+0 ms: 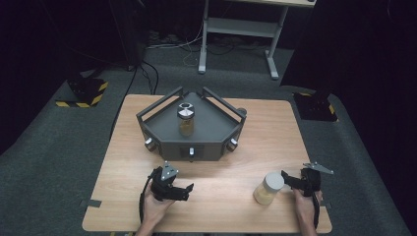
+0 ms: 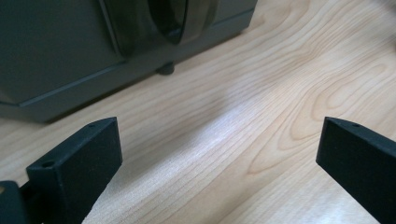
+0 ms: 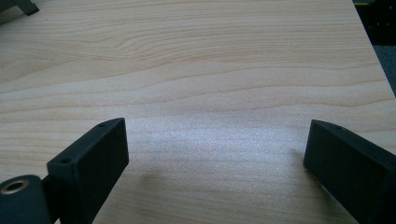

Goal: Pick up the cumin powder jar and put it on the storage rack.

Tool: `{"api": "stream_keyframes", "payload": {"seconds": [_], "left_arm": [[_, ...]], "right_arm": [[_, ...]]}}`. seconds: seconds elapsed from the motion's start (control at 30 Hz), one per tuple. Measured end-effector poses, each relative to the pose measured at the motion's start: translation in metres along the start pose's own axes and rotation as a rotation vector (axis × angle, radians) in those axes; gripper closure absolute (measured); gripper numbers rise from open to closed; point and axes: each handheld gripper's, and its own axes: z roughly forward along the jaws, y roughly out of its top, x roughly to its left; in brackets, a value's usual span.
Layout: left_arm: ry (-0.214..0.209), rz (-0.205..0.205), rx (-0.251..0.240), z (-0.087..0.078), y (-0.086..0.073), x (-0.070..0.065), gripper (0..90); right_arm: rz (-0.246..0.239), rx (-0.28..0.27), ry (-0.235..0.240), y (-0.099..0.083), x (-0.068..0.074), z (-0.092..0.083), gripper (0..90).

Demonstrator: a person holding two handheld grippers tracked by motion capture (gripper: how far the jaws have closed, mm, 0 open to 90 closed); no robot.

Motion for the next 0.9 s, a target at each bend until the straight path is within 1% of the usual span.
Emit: {"api": "stream_keyframes", "payload": {"seconds": [0.1,0.23,0.33,0.43,0.73,0.9], "left_arm": [[0.007,-0.003,0.013,0.005,-0.002,0.0,0.3],[0.016,-0.012,0.022,0.011,-0.003,-0.001,0.3],[0.021,-0.012,0.026,0.014,-0.003,-0.002,0.3],[0.024,-0.016,0.024,0.016,-0.004,-0.003,0.3],[0.038,-0.008,0.03,0.023,-0.001,-0.007,0.3],[0.053,-0.007,0.028,0.026,0.001,-0.01,0.3]], "right_arm": [[0.0,0.0,0.001,0.0,0.0,0.0,5.7],[-0.001,0.0,0.001,0.0,0.0,0.0,5.7],[-0.001,-0.001,0.0,0.0,0.0,0.0,5.7],[-0.003,-0.003,-0.002,-0.001,0.0,0.0,5.6],[-0.002,-0.004,0.002,-0.001,0.0,0.0,5.6],[-0.002,-0.006,0.004,-0.001,-0.001,0.0,5.5]]}}
